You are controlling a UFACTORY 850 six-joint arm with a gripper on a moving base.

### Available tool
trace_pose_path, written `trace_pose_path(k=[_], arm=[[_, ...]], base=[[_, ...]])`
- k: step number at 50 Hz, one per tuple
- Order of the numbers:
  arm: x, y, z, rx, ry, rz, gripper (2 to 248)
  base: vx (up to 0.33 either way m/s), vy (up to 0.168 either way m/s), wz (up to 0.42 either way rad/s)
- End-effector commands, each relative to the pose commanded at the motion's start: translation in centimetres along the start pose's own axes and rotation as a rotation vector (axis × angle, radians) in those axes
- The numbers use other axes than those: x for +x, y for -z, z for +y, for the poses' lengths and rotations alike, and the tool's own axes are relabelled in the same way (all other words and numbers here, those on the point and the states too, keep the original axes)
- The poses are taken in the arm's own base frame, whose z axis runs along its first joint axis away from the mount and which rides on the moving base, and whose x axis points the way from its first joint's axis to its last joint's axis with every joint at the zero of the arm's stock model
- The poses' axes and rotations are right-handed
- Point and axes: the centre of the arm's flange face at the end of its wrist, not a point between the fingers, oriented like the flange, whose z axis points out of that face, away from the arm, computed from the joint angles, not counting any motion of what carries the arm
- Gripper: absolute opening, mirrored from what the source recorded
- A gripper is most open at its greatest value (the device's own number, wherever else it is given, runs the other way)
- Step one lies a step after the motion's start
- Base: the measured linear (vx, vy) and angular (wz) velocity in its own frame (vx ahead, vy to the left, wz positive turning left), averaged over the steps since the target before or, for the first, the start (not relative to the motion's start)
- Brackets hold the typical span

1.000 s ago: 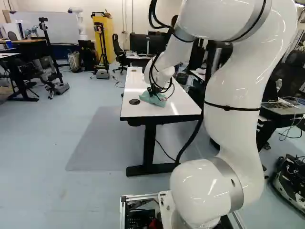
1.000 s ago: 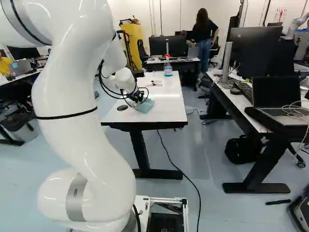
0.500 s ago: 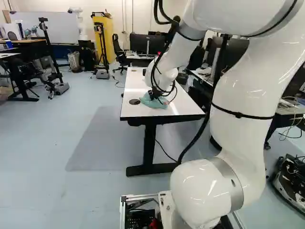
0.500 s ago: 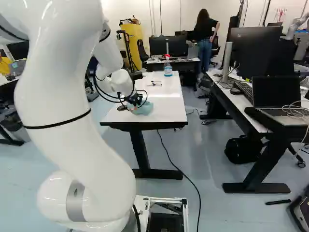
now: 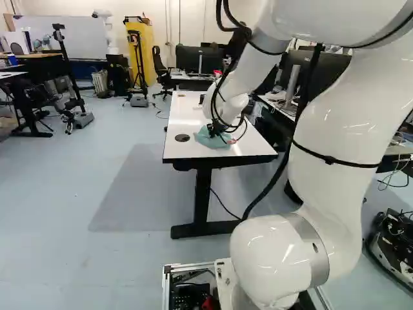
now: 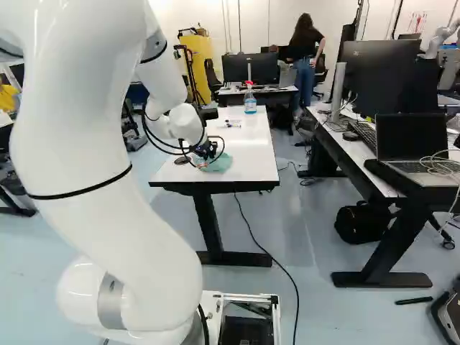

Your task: Clean the table with the green towel

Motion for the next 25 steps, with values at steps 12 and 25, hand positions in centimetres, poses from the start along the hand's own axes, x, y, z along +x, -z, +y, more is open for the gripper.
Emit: trace_pose_path(k=[12,25], arm=[[0.0,-0.2,2.0,-0.026,-0.032,-0.002,30],[1.1,-1.2,3.8,-0.047,-0.056,0.002,30]], base=[[0.0,0.0,0.0],[0.0,0.0,0.0]])
